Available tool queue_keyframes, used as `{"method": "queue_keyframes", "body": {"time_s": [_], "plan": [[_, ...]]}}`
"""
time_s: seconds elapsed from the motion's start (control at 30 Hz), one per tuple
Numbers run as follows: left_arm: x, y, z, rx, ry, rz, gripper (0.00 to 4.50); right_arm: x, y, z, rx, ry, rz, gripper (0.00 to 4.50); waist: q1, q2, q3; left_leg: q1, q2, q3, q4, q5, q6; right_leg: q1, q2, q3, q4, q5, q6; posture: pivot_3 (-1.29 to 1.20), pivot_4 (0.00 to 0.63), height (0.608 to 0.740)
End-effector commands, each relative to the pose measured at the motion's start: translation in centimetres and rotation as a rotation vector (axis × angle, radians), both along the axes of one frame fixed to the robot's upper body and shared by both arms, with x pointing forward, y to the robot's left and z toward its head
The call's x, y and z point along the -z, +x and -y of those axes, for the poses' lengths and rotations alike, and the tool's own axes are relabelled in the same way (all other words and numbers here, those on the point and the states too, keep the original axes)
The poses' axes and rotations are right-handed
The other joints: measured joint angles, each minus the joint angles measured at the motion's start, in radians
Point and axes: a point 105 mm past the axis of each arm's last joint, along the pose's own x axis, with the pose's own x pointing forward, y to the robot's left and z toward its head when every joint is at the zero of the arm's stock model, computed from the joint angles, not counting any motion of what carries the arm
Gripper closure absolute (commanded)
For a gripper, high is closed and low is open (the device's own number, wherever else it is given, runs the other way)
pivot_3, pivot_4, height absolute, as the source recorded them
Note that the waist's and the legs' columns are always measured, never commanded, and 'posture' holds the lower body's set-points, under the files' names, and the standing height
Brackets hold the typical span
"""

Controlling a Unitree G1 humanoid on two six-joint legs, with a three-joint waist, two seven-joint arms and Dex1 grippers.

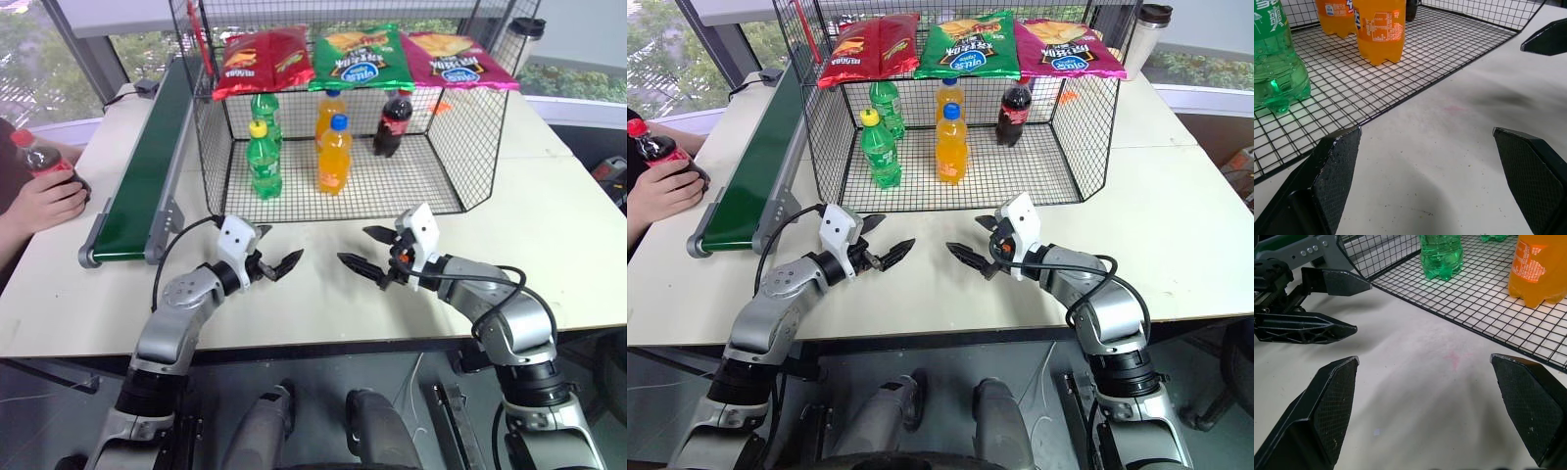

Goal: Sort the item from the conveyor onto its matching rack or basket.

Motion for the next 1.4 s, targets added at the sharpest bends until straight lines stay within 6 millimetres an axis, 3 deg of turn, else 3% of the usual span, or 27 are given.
{"method": "queue_keyframes", "body": {"time_s": [0.03, 0.73, 1.0, 1.2, 1.4], "plan": [[-1.3, -0.5, 0.4, 0.023, -0.002, 0.063, 0.00, -1.3, -0.6, -0.5, -0.043, 0.012, 0.049, 0.04, 0.000, 0.000, 0.000, 0.000, 0.000, 0.000, 0.000, 0.000, 0.000, 0.000, 0.000, 0.000, 0.000, 0.000, 0.000, 0.00, 0.150, 0.738], [-1.4, -0.4, 0.2, 0.014, 0.004, 0.080, 0.00, -2.3, -1.2, -1.2, -0.111, 0.015, 0.070, 0.04, 0.000, 0.000, 0.000, 0.000, 0.000, 0.000, 0.000, 0.000, 0.000, 0.000, 0.000, 0.000, 0.000, 0.000, 0.000, 0.00, 0.150, 0.738], [-4.0, -0.6, -0.4, 0.006, 0.000, 0.149, 0.00, -3.9, -1.9, -2.1, -0.195, 0.005, 0.114, 0.04, 0.000, 0.000, 0.000, 0.000, 0.000, 0.000, 0.000, 0.000, 0.000, 0.000, 0.000, 0.000, 0.000, 0.000, 0.000, 0.00, 0.150, 0.738], [-7.1, -1.8, -2.7, -0.059, 0.026, 0.204, 0.00, -5.5, -3.1, -3.1, -0.297, -0.014, 0.165, 0.04, -0.002, 0.000, 0.000, 0.000, 0.000, 0.000, 0.000, 0.000, 0.000, 0.000, 0.000, 0.000, 0.000, 0.000, 0.000, 0.00, 0.150, 0.738], [-9.1, -2.3, -7.0, -0.227, 0.005, 0.226, 0.00, -6.7, -3.6, -3.9, -0.368, -0.026, 0.204, 0.04, -0.002, 0.000, 0.000, 0.000, 0.000, -0.001, -0.001, 0.000, 0.000, 0.000, 0.000, 0.000, 0.000, -0.001, 0.000, 0.00, 0.150, 0.738]]}}
